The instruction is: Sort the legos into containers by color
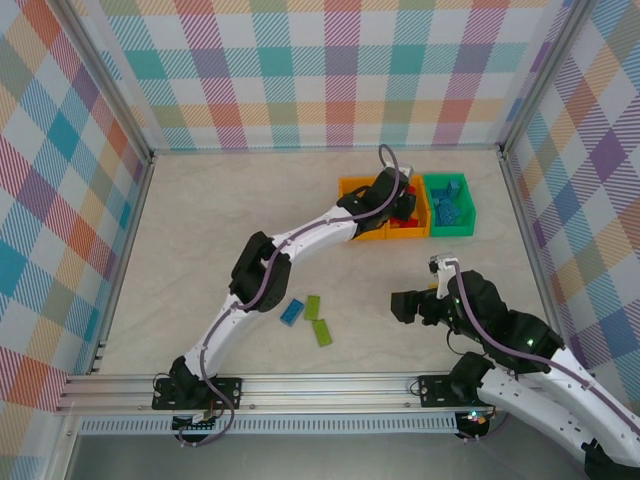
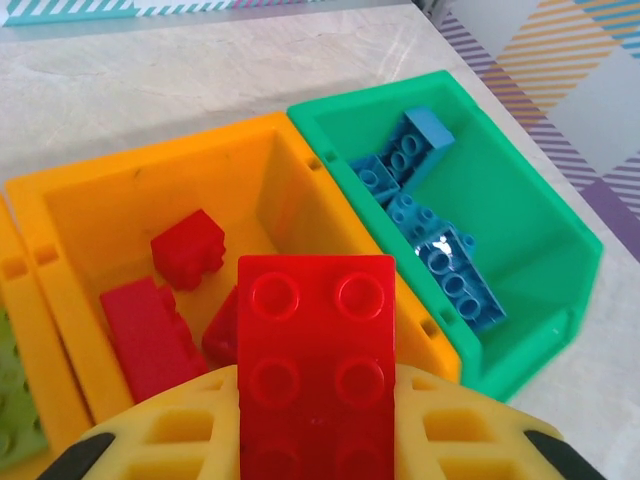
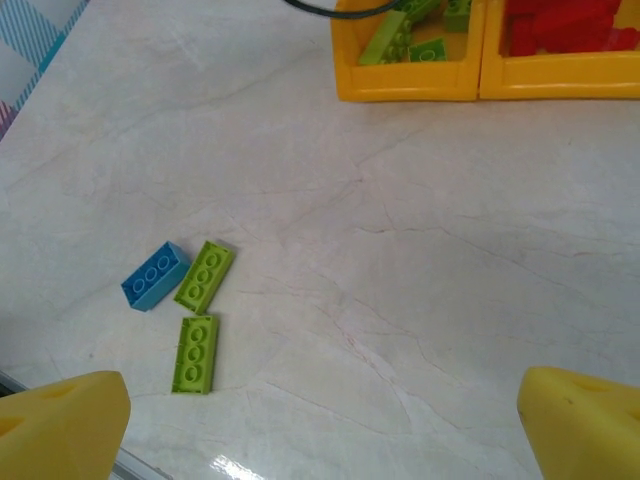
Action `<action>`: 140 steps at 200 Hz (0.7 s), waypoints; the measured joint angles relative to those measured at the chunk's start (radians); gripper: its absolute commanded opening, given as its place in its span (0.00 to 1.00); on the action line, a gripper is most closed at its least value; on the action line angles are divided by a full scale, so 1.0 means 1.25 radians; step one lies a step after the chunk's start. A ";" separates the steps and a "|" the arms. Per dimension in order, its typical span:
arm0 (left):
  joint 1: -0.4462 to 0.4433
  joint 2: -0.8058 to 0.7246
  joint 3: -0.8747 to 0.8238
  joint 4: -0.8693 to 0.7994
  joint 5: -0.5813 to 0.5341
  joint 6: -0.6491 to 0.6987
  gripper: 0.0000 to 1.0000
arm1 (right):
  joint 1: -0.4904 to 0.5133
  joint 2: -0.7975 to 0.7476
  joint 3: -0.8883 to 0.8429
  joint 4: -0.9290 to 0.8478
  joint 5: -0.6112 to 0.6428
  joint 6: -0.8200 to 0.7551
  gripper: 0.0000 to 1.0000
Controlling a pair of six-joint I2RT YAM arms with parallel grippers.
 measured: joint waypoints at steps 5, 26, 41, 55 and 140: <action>0.002 0.014 0.018 0.000 0.001 0.004 0.35 | 0.000 0.000 0.000 -0.005 0.000 0.001 1.00; 0.010 0.052 0.074 0.000 0.002 0.011 0.52 | 0.000 0.002 -0.001 -0.017 -0.001 0.009 1.00; 0.014 0.067 0.103 0.000 0.004 0.012 0.57 | 0.000 0.007 -0.001 -0.023 -0.003 0.012 1.00; 0.014 0.072 0.119 0.000 0.011 0.014 0.58 | 0.000 0.013 -0.001 -0.023 -0.003 0.012 1.00; 0.000 -0.358 -0.480 0.156 0.043 0.016 0.58 | 0.000 0.023 -0.014 0.004 0.005 0.011 1.00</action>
